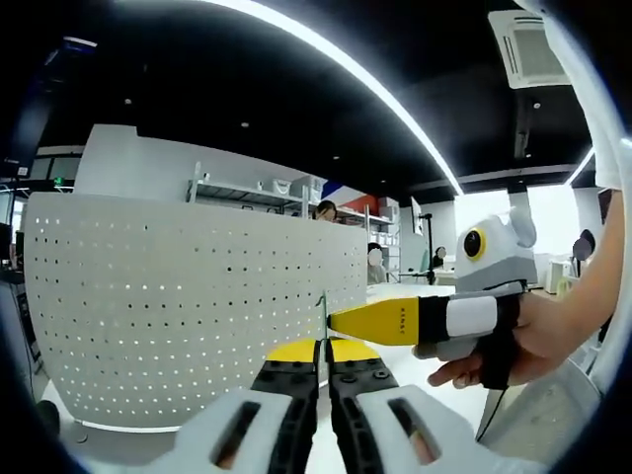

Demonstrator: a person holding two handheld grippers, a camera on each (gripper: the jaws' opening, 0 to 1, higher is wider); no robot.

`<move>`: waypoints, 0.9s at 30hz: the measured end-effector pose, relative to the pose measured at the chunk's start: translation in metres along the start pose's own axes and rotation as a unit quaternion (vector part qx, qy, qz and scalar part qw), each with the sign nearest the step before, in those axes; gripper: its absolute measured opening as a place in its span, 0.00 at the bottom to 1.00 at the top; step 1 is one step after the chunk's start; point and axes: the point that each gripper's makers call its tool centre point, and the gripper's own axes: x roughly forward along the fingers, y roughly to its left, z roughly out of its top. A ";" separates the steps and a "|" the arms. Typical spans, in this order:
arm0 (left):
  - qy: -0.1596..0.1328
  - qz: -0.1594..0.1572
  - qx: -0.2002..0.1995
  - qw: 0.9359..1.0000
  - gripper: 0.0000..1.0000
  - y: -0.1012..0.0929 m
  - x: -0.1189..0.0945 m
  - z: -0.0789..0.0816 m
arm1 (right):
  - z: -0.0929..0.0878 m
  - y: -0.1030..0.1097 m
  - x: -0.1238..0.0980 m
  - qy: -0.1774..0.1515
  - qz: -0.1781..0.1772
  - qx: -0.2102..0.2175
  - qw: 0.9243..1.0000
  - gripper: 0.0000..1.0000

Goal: Insert the hook assembly into the mounting plate slot until the hook locks in place.

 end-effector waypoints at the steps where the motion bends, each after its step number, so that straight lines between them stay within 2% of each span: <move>1: -0.001 -0.001 0.000 1.000 0.02 0.000 0.000 0.000 | 0.000 0.000 0.000 0.000 0.000 -0.003 1.000 0.01; 8: 0.008 -0.002 0.001 1.000 0.04 0.002 0.001 0.001 | 0.001 0.000 0.000 0.002 0.004 -0.007 1.000 0.01; 10: 0.022 -0.007 0.001 1.000 0.06 0.002 0.001 -0.004 | 0.000 0.000 0.000 0.003 0.004 -0.003 1.000 0.01; 11: 0.033 -0.004 -0.003 0.999 0.10 0.004 0.000 -0.008 | 0.001 -0.002 0.000 0.003 0.002 -0.002 1.000 0.01; 13: 0.031 -0.002 0.003 1.000 0.19 0.007 -0.001 -0.010 | 0.001 -0.004 -0.001 0.001 -0.001 0.002 1.000 0.01; 16: 0.051 0.009 -0.009 0.999 0.32 0.016 -0.002 -0.020 | 0.001 -0.006 -0.002 0.003 -0.001 0.003 1.000 0.01; 19: 0.053 0.012 -0.006 0.999 0.44 0.020 -0.005 -0.021 | 0.000 -0.007 -0.003 0.004 -0.003 0.009 1.000 0.01; 21: 0.055 0.014 -0.007 0.998 0.56 0.024 -0.006 -0.024 | -0.001 -0.008 -0.003 0.006 -0.006 0.008 1.000 0.01; 23: 0.053 0.026 0.009 0.998 0.65 0.031 -0.008 -0.022 | -0.002 -0.008 -0.004 0.007 -0.007 0.010 1.000 0.01; 25: 0.034 0.029 0.001 0.999 0.69 0.034 -0.011 -0.015 | -0.002 -0.009 -0.004 0.010 -0.013 0.004 1.000 0.01; 27: 0.043 0.033 0.004 0.999 0.68 0.038 -0.013 -0.018 | -0.003 -0.009 -0.005 0.011 -0.016 0.005 1.000 0.01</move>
